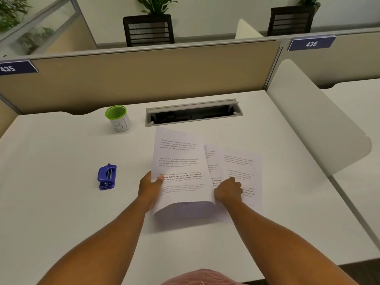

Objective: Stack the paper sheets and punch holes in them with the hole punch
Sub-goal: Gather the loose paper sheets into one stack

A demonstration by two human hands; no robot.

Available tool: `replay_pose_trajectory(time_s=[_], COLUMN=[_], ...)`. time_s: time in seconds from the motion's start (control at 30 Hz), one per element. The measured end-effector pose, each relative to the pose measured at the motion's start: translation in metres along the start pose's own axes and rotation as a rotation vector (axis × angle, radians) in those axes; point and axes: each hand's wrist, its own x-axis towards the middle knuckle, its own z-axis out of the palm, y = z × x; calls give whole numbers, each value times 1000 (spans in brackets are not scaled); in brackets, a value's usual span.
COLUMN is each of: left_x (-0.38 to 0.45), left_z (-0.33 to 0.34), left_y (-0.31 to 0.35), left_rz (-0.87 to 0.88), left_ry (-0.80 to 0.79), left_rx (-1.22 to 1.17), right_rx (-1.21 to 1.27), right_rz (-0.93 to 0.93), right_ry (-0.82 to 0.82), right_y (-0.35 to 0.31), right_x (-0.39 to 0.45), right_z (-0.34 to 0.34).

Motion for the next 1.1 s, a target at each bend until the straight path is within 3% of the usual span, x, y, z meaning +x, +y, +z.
replay_pose_trajectory(time_s=[0.2,0.47,0.9,1.1], left_x=[4,8,7,8], left_z=[-2,-2,-4,1], left_y=[-3,-2,6,14], left_rz=[-10,-18,-31,-4], left_ry=[21,28,-45,-95], left_rx=[5,-29,-90,-82], right_rx=[-138,-23,478,788], right_rz=[-13,-26,-271,-223], right_ry=[68,25,-111,-277], right_y=[-8,-13,3,-1], right_x=[-3,1,17,17], right_z=[5,2,-3,-15])
